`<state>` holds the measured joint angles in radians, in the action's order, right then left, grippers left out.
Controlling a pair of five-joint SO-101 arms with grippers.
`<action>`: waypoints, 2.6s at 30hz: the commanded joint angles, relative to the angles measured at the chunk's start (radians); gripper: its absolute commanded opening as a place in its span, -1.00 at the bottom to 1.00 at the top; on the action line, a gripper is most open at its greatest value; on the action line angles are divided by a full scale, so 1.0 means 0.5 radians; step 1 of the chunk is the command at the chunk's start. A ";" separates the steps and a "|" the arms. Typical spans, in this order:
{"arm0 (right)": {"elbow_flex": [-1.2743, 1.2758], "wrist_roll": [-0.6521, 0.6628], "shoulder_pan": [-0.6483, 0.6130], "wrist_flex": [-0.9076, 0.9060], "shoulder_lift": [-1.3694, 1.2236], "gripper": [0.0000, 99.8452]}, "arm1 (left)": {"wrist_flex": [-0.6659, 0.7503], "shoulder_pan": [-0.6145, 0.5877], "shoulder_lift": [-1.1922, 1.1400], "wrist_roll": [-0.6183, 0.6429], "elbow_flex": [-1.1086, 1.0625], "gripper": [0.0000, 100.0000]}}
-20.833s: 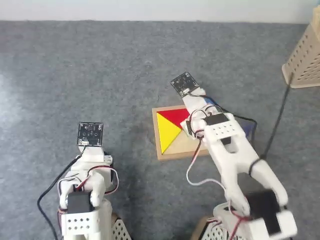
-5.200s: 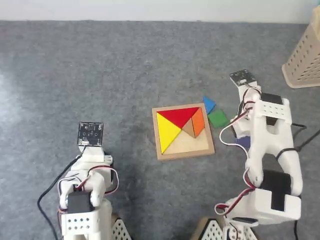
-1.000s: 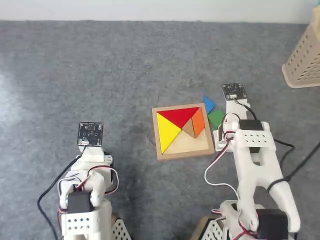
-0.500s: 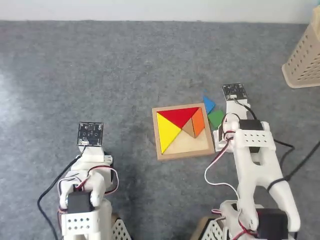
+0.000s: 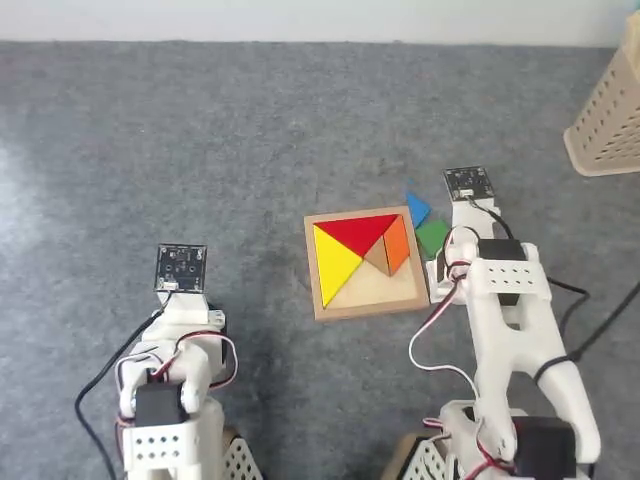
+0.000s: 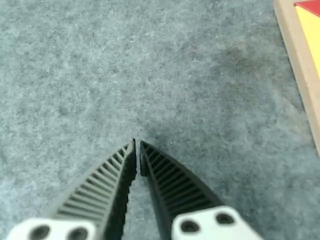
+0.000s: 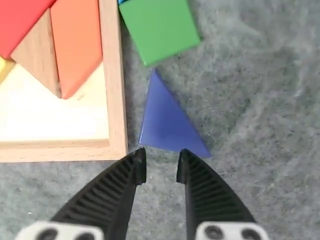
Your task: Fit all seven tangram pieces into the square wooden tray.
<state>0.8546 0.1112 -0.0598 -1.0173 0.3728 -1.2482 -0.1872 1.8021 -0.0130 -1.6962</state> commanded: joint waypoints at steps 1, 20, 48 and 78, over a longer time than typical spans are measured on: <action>-0.046 -0.018 0.011 0.029 0.002 -0.77 | -0.025 0.018 0.031 0.015 0.023 -0.98; -0.043 -0.021 0.011 0.029 0.002 -0.77 | -0.025 0.018 0.031 0.015 0.023 -0.98; -0.838 0.242 0.219 -0.440 -0.180 -0.77 | -0.025 0.015 0.031 0.015 0.023 -0.98; -1.614 1.166 -0.269 -0.422 -1.493 -0.50 | -0.025 0.015 0.031 0.015 0.023 -0.98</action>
<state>-0.0384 0.7081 -0.1811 -1.3149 -0.4618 -1.2482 -0.1857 1.8021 -0.0130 -1.6962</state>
